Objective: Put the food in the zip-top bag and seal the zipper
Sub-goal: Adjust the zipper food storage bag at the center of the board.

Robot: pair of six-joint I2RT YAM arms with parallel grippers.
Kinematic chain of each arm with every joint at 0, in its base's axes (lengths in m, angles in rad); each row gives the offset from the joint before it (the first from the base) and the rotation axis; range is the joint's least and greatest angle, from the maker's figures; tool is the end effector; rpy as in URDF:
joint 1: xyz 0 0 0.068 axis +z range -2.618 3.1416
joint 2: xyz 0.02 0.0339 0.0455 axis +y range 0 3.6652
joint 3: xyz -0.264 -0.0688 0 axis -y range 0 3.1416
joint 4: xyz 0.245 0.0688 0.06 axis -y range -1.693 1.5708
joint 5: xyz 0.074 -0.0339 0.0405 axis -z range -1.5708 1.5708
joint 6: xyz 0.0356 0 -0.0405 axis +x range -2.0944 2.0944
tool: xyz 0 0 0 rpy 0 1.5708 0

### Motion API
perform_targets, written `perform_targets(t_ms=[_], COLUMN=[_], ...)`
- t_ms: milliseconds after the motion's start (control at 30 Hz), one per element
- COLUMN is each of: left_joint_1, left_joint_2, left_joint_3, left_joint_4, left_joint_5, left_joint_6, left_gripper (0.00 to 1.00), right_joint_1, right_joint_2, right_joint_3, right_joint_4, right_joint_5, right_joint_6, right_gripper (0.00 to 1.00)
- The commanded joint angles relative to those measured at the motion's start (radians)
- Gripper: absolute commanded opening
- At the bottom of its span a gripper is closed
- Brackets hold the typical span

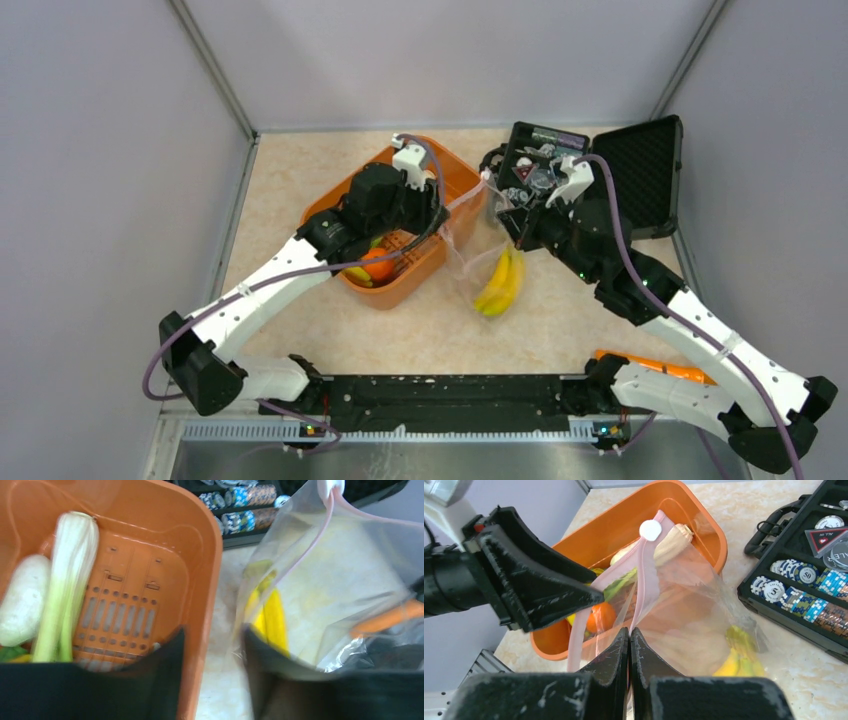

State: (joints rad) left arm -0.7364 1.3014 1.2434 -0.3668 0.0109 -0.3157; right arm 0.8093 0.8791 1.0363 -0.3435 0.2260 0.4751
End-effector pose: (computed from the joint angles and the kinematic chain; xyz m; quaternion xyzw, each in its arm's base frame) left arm 0.2203 -0.2002 0.3685 0.1783 0.8211 -0.2762 0.4665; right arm 0.1376 0.1327 0.3943 -0.0563 0.7662 0.3103 0.5598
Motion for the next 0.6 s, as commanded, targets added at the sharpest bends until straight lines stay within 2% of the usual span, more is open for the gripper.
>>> perform_targets(t_ms=[0,67,100,233,400,567], left_joint_1=[0.003,0.005,0.008,0.027,0.115,0.209], left_joint_2=[-0.068,-0.096,-0.109,-0.145,-0.204,-0.177], left_joint_3=[0.041,0.033,0.024,0.021,-0.002,0.031], left_joint_4=[0.008,-0.008,-0.011,-0.089,-0.117,-0.145], left_joint_5=[0.060,0.075,0.091,0.165,0.127,0.093], left_joint_6=[0.047,0.078,0.098,0.200,0.244,0.264], left_gripper=[0.74,0.95,0.98,0.99,0.99,0.99], right_joint_1=[0.005,0.005,0.005,0.005,0.004,0.004], right_joint_2=[-0.023,-0.032,-0.035,-0.030,-0.022,-0.016], right_joint_3=[0.041,0.038,0.037,0.039,0.032,0.024], right_joint_4=[0.034,0.029,0.025,0.018,0.041,0.060], right_joint_5=[0.033,0.054,0.066,0.072,0.026,0.002], right_joint_6=[0.018,0.023,0.024,0.022,0.020,0.026], right_gripper=[0.00,0.00,0.00,0.00,0.00,0.00])
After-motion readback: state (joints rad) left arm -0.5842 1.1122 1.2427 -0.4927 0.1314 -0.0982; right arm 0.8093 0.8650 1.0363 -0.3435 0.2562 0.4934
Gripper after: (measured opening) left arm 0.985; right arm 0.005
